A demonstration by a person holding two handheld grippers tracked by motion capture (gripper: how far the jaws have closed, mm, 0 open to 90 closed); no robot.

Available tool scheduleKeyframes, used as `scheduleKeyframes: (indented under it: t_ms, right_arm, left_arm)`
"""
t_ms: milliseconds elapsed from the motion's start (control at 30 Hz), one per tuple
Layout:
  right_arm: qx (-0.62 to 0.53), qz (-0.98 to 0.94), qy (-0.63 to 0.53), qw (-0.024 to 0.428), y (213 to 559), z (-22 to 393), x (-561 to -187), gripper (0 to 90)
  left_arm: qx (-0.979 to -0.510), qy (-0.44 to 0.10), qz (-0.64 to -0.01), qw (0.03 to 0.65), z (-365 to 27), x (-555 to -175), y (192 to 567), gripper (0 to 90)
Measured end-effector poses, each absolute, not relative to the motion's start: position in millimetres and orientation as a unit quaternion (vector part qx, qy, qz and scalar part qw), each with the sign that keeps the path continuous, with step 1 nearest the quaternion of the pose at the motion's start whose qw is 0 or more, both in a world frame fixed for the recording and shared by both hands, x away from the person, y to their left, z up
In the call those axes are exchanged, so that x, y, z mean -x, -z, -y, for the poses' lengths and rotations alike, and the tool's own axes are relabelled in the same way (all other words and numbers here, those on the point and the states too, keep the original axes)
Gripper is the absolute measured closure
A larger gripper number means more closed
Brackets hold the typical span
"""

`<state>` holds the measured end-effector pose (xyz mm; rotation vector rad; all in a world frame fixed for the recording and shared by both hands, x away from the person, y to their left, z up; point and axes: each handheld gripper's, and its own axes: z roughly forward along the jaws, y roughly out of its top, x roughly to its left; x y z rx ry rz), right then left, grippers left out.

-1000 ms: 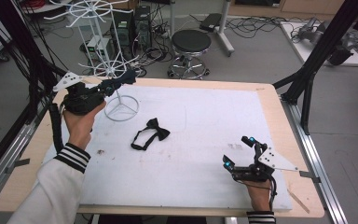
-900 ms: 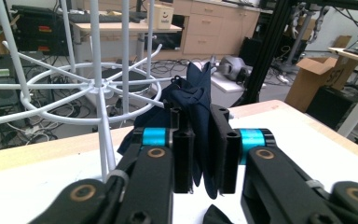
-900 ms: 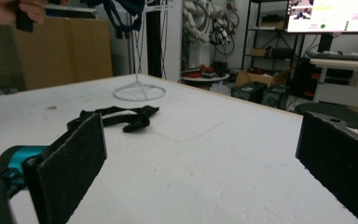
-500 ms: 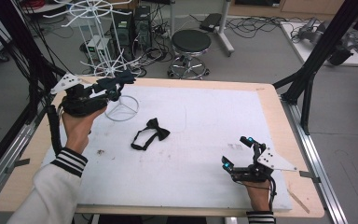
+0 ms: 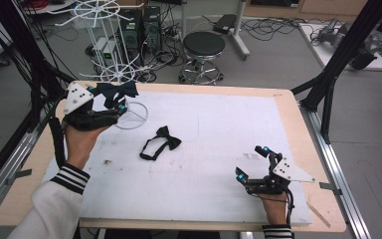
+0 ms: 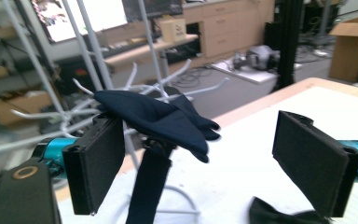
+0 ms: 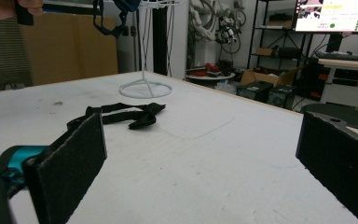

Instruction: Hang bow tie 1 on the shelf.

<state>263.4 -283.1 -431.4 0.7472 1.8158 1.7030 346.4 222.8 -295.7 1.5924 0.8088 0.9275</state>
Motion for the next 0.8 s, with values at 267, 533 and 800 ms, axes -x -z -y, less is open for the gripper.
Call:
scheduleKeyframes:
  t_ms: [267, 533, 800]
  right_arm:
    - [-0.277, -0.671, -0.634, 0.267, 431.2, 284.2, -263.8, 0.8]
    - [-0.277, -0.670, -0.636, 0.266, 431.5, 283.1, -263.4, 0.9]
    - [-0.284, -0.668, -0.635, 0.264, 432.6, 281.9, -264.6, 0.8]
  left_arm:
    - [-0.654, -0.415, -0.335, 0.537, -226.8, -343.9, 293.2, 13.9]
    - [-0.652, -0.421, -0.314, 0.546, -229.6, -337.1, 292.9, 13.5]
    - [-0.642, -0.426, -0.294, 0.565, -245.1, -323.0, 293.4, 13.2]
